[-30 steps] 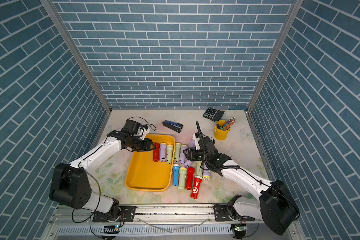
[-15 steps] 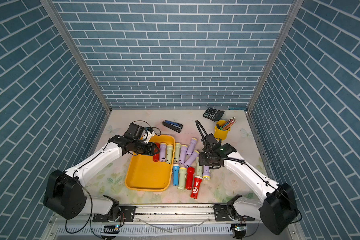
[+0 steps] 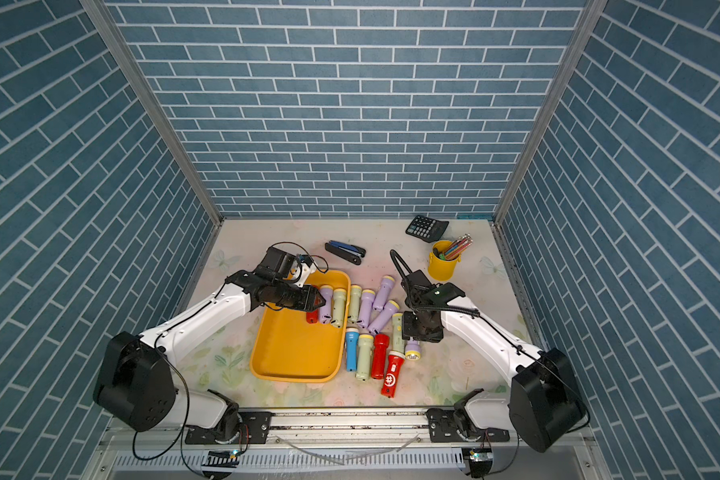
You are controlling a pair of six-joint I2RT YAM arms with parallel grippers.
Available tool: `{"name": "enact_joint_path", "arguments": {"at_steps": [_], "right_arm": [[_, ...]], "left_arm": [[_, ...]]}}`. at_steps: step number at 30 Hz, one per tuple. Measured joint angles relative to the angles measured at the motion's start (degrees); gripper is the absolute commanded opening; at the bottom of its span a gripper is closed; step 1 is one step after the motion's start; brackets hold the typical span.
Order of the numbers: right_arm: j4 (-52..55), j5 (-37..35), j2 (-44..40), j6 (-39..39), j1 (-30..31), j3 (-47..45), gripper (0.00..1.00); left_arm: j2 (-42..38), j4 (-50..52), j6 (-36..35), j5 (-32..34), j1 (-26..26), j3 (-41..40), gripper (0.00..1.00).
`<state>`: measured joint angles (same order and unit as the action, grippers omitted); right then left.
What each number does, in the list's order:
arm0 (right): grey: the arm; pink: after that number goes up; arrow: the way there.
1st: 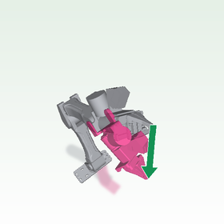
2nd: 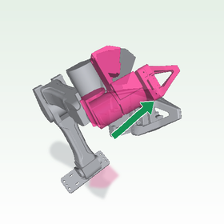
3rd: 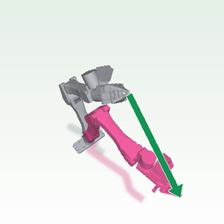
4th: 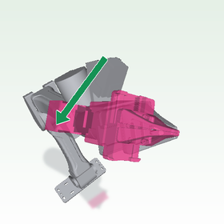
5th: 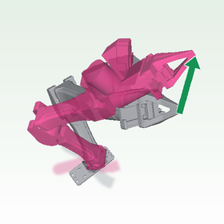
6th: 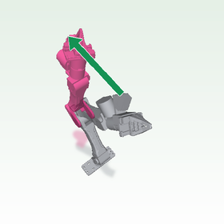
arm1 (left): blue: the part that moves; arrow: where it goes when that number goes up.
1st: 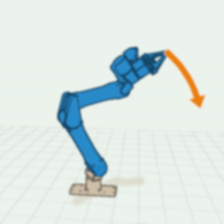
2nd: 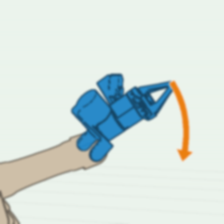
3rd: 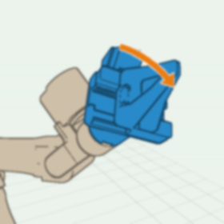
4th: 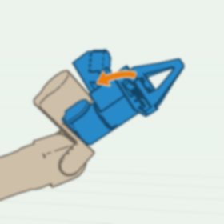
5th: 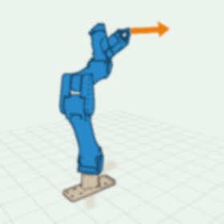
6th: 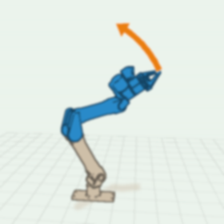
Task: Put the flashlights into the storage boxes
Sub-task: Pick up the flashlight from the center of the board.
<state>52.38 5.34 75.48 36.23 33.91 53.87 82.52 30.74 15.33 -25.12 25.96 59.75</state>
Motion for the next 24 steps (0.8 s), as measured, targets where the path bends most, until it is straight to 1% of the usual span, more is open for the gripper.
{"name": "enact_joint_path", "arguments": {"at_steps": [7,13,24], "right_arm": [[-2.21,2.64,4.39,0.02,2.75,0.22,0.54],[-5.07,3.78,8.72,0.59,3.89,0.44,0.54],[-6.1,2.03,13.75,1.07,4.09,0.76,0.52]], "left_arm": [[1.31,-1.31,0.55,-0.44,0.22,0.0,0.5],[1.7,-1.55,0.55,-0.52,0.28,0.0,0.5],[2.49,-2.01,0.55,-0.52,0.28,0.0,0.5]]}}
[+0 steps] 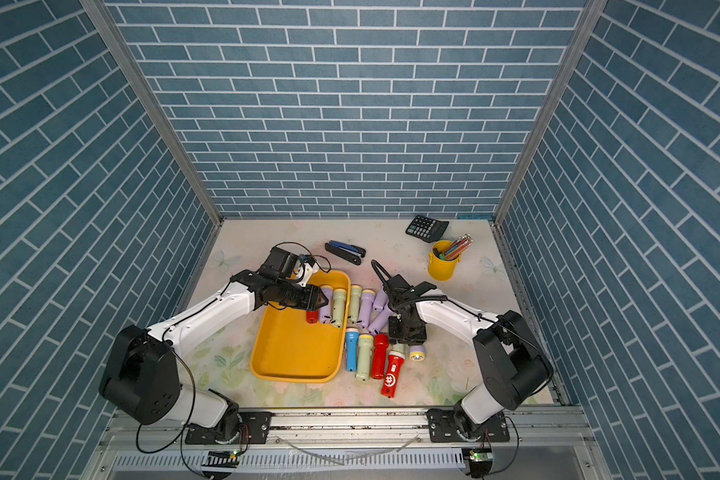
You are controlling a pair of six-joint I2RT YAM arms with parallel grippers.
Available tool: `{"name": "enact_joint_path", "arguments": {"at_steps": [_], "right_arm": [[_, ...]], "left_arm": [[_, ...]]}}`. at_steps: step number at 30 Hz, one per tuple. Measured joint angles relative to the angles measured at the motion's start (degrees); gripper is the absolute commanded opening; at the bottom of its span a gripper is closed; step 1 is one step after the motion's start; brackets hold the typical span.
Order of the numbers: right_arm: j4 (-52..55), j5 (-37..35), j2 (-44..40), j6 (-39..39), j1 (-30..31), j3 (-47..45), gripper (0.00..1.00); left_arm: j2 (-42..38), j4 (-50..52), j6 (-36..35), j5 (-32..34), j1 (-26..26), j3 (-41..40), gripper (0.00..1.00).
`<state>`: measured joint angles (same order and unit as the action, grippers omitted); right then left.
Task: Put the flashlights into the storage boxes
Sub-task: Pick up the flashlight from the center of the board, then place the flashlight at the storage box.
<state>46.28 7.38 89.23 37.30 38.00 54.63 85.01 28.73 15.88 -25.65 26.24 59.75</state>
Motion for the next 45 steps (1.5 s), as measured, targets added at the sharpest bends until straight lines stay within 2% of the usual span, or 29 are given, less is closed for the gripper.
{"name": "enact_joint_path", "arguments": {"at_steps": [7,20,27,33,36,40,45], "right_arm": [[-0.63,-0.57,1.7,0.0,0.07,-0.02,0.49],[-5.09,-0.55,-0.33,1.33,0.09,-2.95,0.34],[-7.48,-2.01,-9.94,1.27,0.11,-5.25,0.3],[-16.0,-2.29,-22.62,-1.55,0.13,-8.33,0.28],[-23.32,0.31,-28.48,-4.61,0.13,-12.33,0.27],[-33.42,7.32,-34.36,-9.75,0.13,-17.94,0.25],[-41.75,18.38,-35.32,-17.42,0.15,-19.17,0.25]], "left_arm": [[0.66,-0.07,0.13,0.04,0.0,0.0,0.5],[0.72,-0.24,0.26,0.02,0.04,0.0,0.5],[-1.66,-1.33,0.52,-0.59,0.04,0.0,0.5],[-6.84,-7.26,1.64,-3.48,0.07,-1.57,0.5],[-10.54,-14.14,2.32,-6.75,0.44,-5.4,0.51],[-14.27,-23.08,2.75,-11.67,1.36,-9.57,0.54],[-16.17,-34.77,2.54,-17.94,2.82,-12.68,0.57]]}}
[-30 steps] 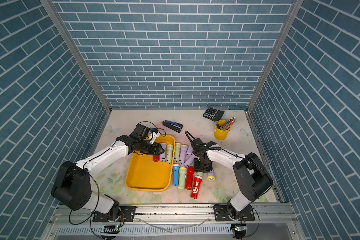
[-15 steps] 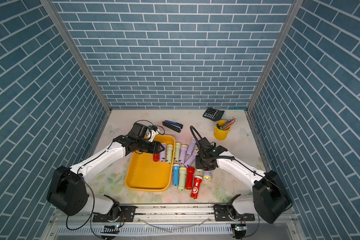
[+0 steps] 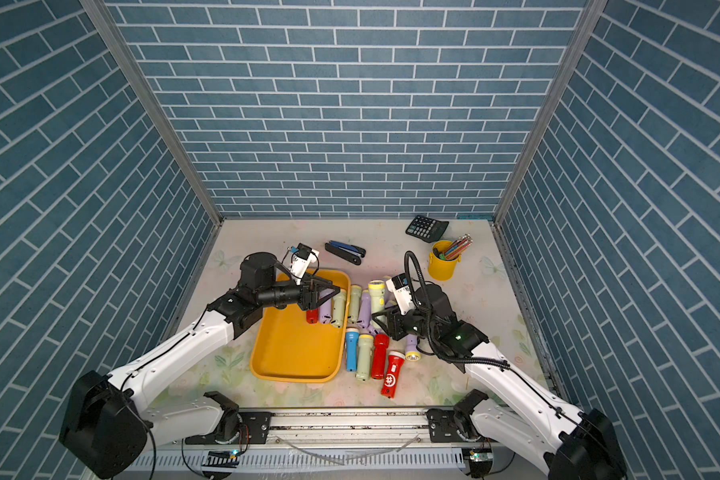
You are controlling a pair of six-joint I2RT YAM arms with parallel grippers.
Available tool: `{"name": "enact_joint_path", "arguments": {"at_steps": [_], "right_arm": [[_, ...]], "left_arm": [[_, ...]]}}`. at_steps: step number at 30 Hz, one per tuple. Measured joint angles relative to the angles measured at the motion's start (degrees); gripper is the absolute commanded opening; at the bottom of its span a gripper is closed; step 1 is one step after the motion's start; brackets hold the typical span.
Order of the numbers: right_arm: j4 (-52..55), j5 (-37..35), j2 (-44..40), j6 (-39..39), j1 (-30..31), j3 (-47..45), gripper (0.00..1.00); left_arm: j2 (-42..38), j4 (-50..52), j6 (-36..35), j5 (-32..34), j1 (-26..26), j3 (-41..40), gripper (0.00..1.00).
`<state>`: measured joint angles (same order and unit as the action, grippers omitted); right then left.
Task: Put the flashlights into the storage boxes
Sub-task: Place the flashlight at the storage box.
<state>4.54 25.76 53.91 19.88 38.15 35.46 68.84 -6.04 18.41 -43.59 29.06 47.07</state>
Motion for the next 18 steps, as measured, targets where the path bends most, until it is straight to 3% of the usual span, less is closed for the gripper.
{"name": "enact_joint_path", "arguments": {"at_steps": [9,18], "right_arm": [[-10.03,14.82,6.14,-6.8,0.0,0.07,0.24],[-17.09,20.24,6.88,-7.8,0.0,0.07,0.24]], "left_arm": [[0.13,-9.84,-6.73,-7.28,4.26,-2.23,0.61],[2.78,-16.02,-7.3,-11.85,4.57,-3.69,0.61]]}}
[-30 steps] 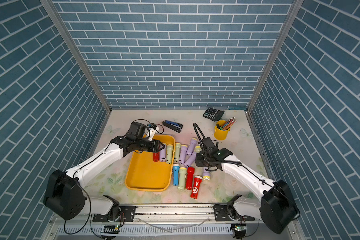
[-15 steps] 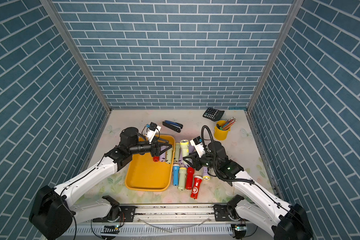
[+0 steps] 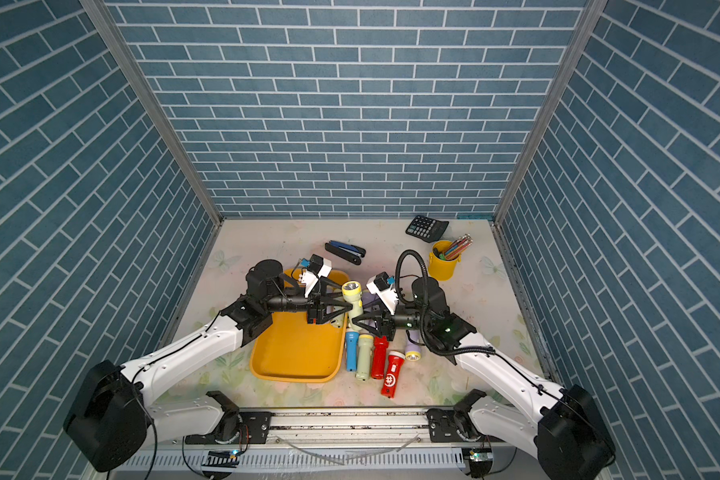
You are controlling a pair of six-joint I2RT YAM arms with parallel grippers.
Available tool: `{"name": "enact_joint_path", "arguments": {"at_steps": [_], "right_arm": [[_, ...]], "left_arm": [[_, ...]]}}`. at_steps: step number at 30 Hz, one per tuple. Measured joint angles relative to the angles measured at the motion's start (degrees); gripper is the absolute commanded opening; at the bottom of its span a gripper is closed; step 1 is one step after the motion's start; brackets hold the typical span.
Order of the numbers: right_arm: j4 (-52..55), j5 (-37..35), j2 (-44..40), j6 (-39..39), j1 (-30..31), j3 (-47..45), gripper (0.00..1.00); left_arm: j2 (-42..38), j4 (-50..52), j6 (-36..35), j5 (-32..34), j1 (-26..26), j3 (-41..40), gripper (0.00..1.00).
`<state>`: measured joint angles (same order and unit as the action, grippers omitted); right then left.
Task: Put the flashlights into the storage boxes
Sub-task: Place the flashlight at the storage box.
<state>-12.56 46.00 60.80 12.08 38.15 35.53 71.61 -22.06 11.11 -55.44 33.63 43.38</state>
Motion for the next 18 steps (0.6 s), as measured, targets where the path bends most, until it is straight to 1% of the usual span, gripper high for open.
{"name": "enact_joint_path", "arguments": {"at_steps": [3,8,14,16,18], "right_arm": [[-1.88,0.76,0.07,0.04,0.0,0.0,0.24],[-4.33,1.01,0.26,0.04,0.0,0.0,0.24],[-6.21,1.01,0.5,0.04,0.0,0.0,0.24],[-6.38,0.98,0.5,0.07,0.0,0.0,0.27],[-6.47,0.81,0.5,0.07,0.0,-0.02,0.3]], "left_arm": [[1.22,-2.14,0.81,-1.01,0.28,-0.02,0.59],[2.67,-5.6,2.89,-2.56,0.98,-0.02,0.53],[2.99,-7.74,4.63,-3.87,1.29,-0.02,0.38],[2.99,-8.04,4.83,-4.0,1.27,-0.02,0.34],[2.97,-8.04,4.92,-3.89,1.27,-0.02,0.33]]}}
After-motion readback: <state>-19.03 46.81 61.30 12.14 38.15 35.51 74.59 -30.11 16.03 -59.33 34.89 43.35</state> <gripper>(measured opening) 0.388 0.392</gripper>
